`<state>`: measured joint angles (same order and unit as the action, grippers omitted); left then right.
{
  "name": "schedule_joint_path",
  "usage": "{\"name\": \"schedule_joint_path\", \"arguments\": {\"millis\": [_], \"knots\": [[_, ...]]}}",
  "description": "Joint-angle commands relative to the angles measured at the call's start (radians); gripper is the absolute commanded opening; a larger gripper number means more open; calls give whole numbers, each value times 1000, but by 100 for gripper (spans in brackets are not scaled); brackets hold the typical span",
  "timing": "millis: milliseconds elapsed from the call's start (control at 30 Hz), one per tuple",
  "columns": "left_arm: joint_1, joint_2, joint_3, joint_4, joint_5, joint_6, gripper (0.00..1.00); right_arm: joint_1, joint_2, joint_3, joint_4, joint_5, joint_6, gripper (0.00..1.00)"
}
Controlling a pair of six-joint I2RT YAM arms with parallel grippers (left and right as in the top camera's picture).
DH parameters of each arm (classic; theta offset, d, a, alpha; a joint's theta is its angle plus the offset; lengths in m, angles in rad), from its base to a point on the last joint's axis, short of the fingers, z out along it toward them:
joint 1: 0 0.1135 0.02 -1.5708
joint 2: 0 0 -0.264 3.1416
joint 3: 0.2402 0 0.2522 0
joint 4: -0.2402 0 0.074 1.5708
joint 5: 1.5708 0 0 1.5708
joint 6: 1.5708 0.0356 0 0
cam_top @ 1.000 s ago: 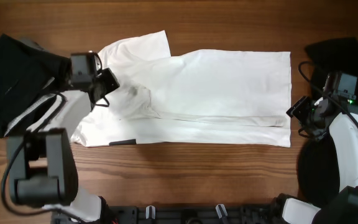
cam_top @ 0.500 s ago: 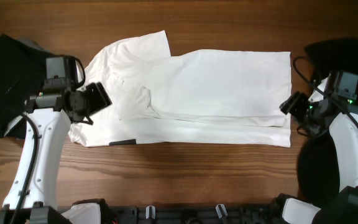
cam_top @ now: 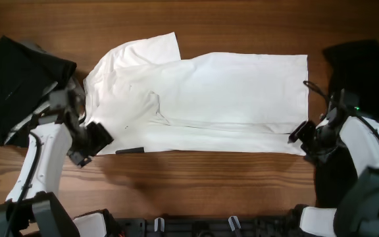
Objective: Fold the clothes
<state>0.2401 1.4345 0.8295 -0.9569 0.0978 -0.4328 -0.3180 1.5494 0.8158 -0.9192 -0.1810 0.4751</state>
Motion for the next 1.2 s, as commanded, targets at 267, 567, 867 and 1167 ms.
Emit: {"name": "schedule_joint_path", "arguments": {"millis": [267,567,867,1167], "knots": [[129,8,-117,209,-49,-17,72,-7,113,-38,214,14,39,56],[129,52,-163,289,-77,-17,66,-8,98,-15,67,186,84,4],[129,110,-163,299,-77,-17,17,-8,-3,-9,-65,284,138,4],[129,105,-163,243,-5,-17,35,-8,-73,19,-66,287,126,72]]}}
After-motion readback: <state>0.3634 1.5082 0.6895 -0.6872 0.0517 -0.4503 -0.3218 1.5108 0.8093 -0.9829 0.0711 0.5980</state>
